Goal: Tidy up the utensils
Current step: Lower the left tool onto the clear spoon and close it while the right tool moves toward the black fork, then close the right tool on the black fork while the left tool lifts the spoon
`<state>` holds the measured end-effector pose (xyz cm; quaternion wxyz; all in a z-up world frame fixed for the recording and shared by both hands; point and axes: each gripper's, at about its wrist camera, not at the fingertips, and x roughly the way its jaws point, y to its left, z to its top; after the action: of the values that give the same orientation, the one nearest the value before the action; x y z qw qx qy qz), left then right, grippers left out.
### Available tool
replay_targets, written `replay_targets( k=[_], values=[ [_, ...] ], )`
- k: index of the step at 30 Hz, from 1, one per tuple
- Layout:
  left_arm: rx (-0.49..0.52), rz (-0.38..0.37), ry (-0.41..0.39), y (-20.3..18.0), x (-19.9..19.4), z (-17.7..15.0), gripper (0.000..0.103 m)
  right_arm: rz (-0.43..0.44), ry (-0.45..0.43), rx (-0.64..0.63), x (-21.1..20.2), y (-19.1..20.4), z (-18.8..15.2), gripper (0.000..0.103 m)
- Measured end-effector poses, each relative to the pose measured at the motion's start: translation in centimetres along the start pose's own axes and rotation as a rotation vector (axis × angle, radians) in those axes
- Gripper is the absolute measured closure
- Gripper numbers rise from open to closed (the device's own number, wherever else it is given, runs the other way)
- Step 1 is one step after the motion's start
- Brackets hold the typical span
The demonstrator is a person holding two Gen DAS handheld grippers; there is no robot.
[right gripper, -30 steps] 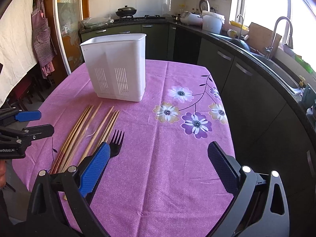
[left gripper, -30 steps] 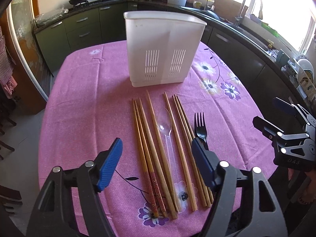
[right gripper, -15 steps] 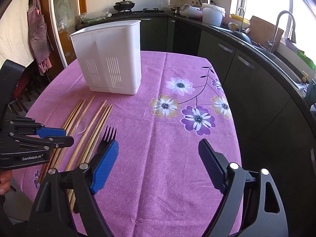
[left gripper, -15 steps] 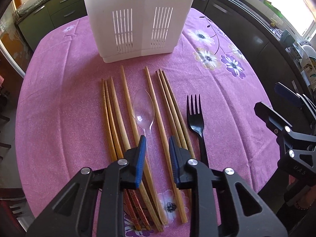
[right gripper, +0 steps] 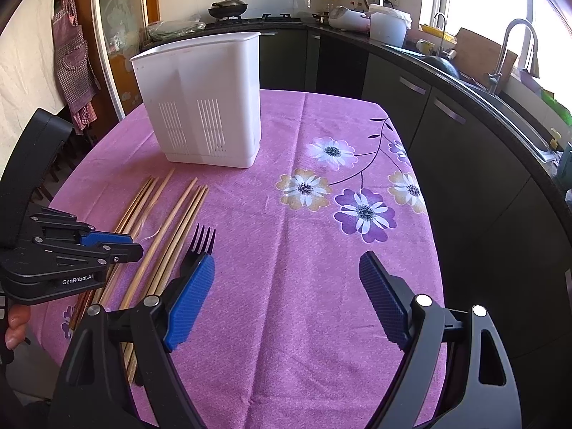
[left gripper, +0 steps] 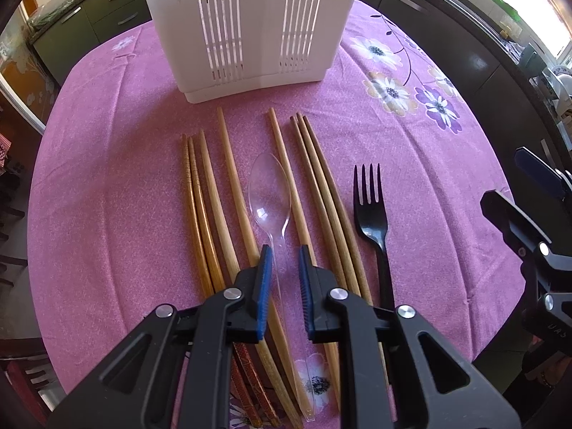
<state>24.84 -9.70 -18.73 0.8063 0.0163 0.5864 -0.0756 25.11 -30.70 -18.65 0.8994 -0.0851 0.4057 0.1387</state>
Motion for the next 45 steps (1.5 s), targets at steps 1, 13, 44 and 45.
replay_targets(
  k=[1,13,44,45],
  values=[
    [0.0,0.001,0.005,0.0,0.2,0.0,0.088,0.0,0.001,-0.002,0.0,0.0,0.0,0.021],
    [0.001,-0.002,-0.1,0.3,-1.6,0.0,0.094,0.042,0.071,-0.017,1.7,1.3,0.0,0.044],
    [-0.001,-0.005,-0.285,2.3,-7.6,-1.7,0.094,0.06,0.254,-0.113,6.0,7.6,-0.7,0.06],
    [0.0,-0.006,-0.287,2.3,-7.6,-1.7,0.094,0.087,0.256,-0.098,6.1,7.4,-0.6,0.076]
  ],
)
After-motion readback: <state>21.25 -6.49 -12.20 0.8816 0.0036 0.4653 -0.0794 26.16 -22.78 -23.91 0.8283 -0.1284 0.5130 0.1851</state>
